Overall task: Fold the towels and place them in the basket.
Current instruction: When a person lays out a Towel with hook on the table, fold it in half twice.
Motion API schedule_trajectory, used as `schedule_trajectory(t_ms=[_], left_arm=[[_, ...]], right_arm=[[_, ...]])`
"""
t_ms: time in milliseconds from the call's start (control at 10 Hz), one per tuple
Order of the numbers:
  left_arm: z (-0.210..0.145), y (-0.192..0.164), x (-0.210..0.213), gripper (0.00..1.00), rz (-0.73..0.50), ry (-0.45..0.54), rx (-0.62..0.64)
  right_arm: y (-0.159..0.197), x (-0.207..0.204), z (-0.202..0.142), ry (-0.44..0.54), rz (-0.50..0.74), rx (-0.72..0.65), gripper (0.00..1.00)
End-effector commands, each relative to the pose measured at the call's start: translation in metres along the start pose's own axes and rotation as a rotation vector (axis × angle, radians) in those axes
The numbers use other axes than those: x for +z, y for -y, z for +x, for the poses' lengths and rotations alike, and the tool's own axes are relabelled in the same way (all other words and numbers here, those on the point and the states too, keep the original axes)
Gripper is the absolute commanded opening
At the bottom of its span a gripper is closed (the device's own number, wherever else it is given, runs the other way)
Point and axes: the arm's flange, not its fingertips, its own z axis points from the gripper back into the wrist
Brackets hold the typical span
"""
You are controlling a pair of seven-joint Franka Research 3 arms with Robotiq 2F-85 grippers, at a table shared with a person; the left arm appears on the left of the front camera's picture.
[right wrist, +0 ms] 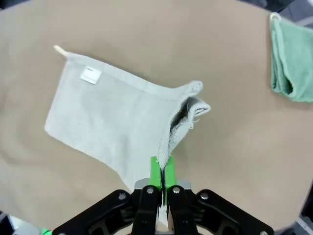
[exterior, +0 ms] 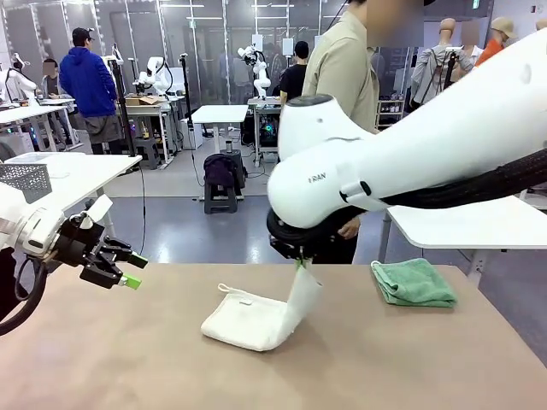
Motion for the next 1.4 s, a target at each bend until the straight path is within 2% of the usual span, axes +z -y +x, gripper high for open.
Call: schedule_trajectory(t_ms=[0, 200, 400, 500, 1000, 1300], left_arm=[[0.000, 0.000, 0.001, 0.85, -0.003, -0.005, -0.006], [0.000, 0.000, 0.001, 0.85, -0.003, -0.005, -0.006], [0.000, 0.000, 0.001, 0.85, -0.003, -0.005, -0.006], [0.000, 0.000, 0.001, 0.85, -0.003, -0.005, -0.006], [0.000, 0.000, 0.001, 0.85, -0.003, -0.005, -0.006], [0.000, 0.000, 0.001, 0.85, -0.003, -0.005, -0.006]], right_arm=[[-0.034, -0.005, 0.019, -0.007, -0.020, -0.040, 0.00], [-0.069, -0.008, 0.024, -0.049, -0.003, -0.084, 0.00], [-0.097, -0.024, 0.021, -0.156, 0.020, -0.092, 0.00], [-0.107, -0.032, 0.015, -0.173, 0.017, -0.090, 0.00], [-0.138, -0.075, 0.016, -0.102, 0.045, -0.283, 0.00], [-0.142, -0.096, 0.026, -0.122, 0.039, -0.308, 0.00]])
